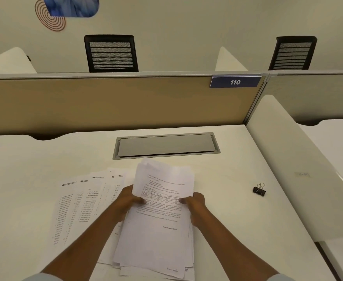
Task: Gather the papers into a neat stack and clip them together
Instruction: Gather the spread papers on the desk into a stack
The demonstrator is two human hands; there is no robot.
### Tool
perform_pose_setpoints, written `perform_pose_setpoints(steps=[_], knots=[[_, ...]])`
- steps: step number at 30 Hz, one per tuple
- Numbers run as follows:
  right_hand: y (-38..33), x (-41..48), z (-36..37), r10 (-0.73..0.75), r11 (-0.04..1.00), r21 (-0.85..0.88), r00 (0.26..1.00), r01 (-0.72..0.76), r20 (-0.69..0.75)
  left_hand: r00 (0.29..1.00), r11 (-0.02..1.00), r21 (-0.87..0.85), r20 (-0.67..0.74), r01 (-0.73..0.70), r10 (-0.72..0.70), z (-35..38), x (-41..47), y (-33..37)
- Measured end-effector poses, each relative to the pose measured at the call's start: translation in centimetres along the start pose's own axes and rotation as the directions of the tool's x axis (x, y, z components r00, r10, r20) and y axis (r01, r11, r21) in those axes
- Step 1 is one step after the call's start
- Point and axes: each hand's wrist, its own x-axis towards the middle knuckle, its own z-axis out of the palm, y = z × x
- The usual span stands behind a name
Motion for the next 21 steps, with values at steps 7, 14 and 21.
perform_pose_setpoints(steps=[7,14,21], knots=[[0.0,-0.6,-1.7,-0.091,0.992,0.093,0.995,0.088,0.029,0.999,0.989,-0.140,-0.011,-0.046,0.045,-0.4,-1.1,-0.7],[0.4,-0.2,-1.9,-0.249,0.961,-0.138,0.967,0.240,-0.051,0.998,0.972,-0.224,-0.005,-0.069,0.069,0.2,-2.1,-0.9],[0.3,-1.3,-3.3,-0.259,0.961,0.004,0.899,0.276,0.353,0.994,0.963,-0.247,0.015,-0.104,0.111,0.4,-2.8,-0.2]])
